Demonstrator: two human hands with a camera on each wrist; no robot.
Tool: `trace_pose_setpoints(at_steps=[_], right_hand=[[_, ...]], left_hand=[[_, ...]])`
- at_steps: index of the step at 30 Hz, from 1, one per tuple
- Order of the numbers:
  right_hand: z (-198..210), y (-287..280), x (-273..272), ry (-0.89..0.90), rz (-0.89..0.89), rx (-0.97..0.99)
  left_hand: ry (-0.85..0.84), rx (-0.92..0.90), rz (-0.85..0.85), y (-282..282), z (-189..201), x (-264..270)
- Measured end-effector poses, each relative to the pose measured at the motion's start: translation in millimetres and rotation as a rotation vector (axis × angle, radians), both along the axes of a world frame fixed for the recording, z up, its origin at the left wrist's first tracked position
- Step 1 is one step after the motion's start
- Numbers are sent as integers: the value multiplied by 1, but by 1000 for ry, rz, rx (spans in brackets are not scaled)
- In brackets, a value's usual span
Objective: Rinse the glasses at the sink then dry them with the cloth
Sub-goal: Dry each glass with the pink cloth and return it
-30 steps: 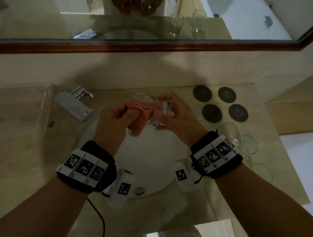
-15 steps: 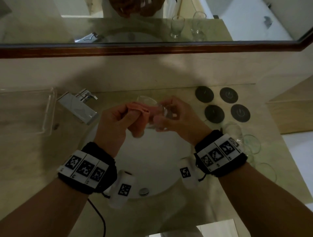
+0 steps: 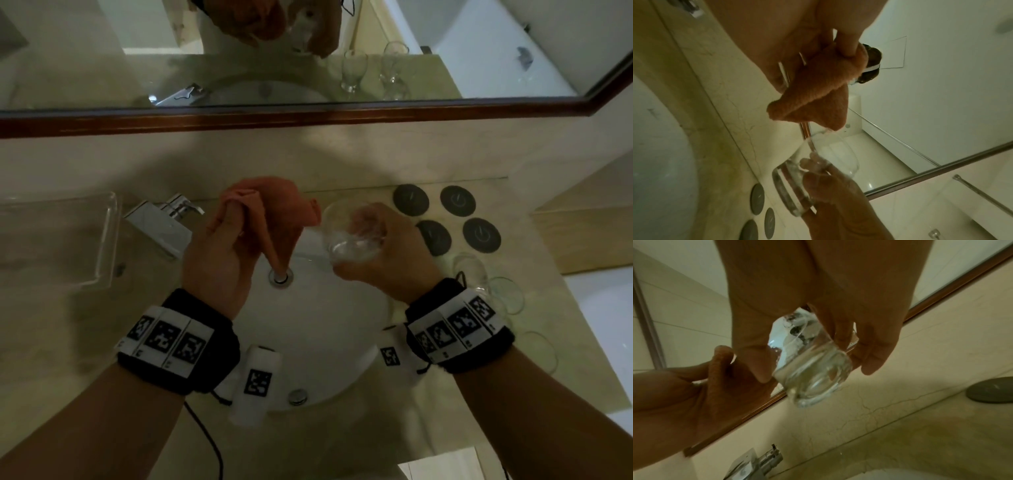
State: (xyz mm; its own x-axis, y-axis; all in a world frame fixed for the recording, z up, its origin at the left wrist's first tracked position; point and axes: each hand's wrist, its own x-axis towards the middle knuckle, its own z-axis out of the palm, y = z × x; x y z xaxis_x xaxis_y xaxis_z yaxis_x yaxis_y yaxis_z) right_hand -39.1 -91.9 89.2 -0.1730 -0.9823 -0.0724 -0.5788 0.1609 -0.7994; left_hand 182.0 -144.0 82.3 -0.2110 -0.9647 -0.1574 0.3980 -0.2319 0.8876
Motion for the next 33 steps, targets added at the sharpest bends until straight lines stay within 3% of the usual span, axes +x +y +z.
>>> trace_pose_setpoints(at_steps=[3, 7, 10, 15, 21, 24, 28, 33], right_hand=[[7, 6, -1, -112, -77, -114], [23, 8, 14, -222, 2, -303], [25, 1, 29, -213, 47, -345], [17, -4, 32, -201, -79, -417], [12, 10, 35, -162, -52, -387], [6, 6, 24, -181, -172, -411], [1, 5, -15, -181, -318, -332], [-2, -10, -83, -78, -310, -90]], left_hand=[[33, 71, -25, -1, 3, -2], [44, 129, -81, 4, 2, -16], [14, 148, -147, 11, 3, -28], [65, 168, -148, 8, 3, -22], [37, 153, -179, 11, -7, -33], [26, 150, -223, 13, -9, -44], [14, 151, -269, 9, -10, -62], [-26, 231, -235, -7, -18, -90]])
